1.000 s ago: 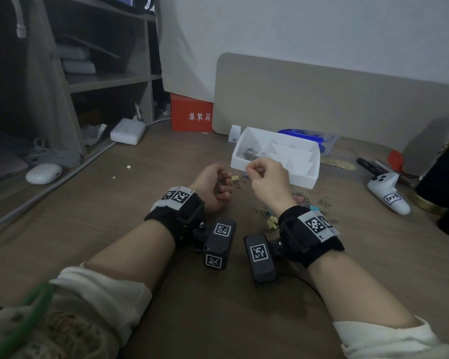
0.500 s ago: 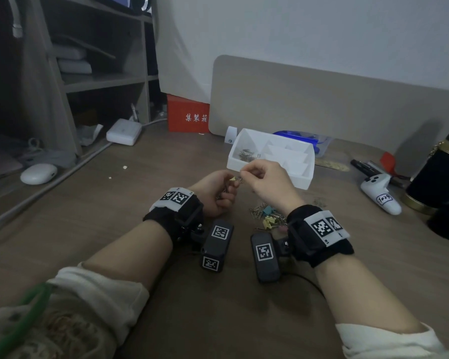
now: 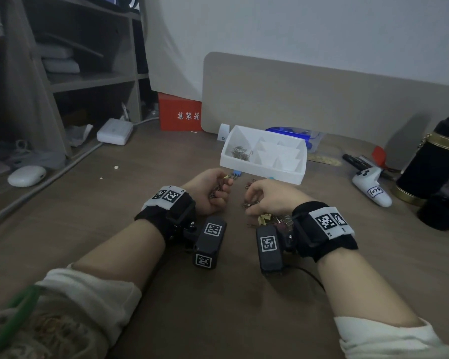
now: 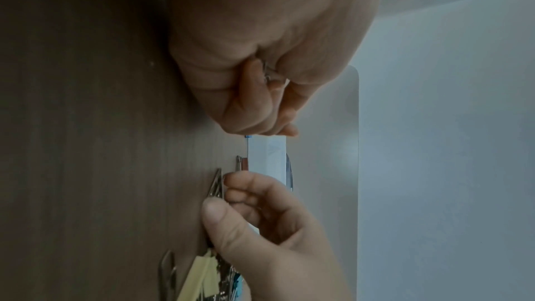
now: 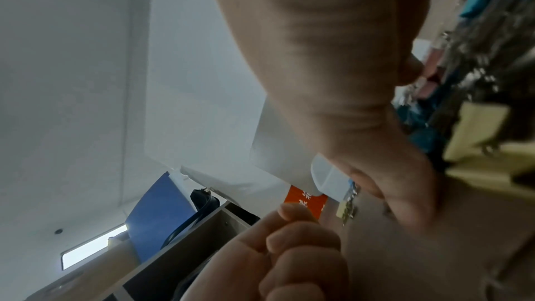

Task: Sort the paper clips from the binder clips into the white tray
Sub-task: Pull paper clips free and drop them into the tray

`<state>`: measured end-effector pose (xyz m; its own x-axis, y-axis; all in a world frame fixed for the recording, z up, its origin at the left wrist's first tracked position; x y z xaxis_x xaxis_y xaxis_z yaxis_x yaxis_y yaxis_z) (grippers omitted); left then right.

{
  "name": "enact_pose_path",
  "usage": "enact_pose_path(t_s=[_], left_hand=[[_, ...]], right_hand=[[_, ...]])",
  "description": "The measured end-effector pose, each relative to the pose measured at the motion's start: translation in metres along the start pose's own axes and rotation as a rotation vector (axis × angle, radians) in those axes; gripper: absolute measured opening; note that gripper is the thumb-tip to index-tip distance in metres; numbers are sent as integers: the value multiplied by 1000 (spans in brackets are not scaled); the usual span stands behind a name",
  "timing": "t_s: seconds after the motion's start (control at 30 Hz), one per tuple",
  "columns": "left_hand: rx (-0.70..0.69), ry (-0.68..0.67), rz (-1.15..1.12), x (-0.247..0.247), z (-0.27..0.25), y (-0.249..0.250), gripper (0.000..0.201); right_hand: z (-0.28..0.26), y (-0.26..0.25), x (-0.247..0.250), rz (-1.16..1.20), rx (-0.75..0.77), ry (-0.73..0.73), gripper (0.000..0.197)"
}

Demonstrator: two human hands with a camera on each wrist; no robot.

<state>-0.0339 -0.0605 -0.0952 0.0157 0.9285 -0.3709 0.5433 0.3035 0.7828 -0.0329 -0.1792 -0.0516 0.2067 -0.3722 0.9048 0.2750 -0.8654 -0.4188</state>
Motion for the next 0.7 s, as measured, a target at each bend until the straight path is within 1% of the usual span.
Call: enact_pose_path(t_s=[0.07, 0.13, 0.33, 0.57, 0.7], left_hand=[[-1, 4, -3, 0, 0, 0, 34], [-4, 10, 2, 0, 0, 0, 34], [-15, 18, 4, 0, -2, 2, 34], [-17, 17, 3, 1, -3, 2, 34], [-18, 19, 1, 1, -3, 2, 34]], right_hand=[[4, 0, -1, 36, 17, 30, 17], [5, -2, -3, 58, 31, 48, 11], [8, -7, -4, 7, 66, 86, 6], [10, -11, -8, -118, 79, 61, 22], [11, -11, -7, -142, 87, 73, 26]])
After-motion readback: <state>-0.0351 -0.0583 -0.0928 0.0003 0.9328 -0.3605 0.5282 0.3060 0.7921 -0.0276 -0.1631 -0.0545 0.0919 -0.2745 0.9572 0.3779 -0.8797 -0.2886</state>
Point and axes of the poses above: each hand's wrist, its own z-axis towards the middle knuckle, its own x-axis out of the back of the hand, y = z × x, the point moved 8 cm from there along z, towards the middle knuckle, and after that the axes turned 4 degrees about y, right-handed, at the moved point
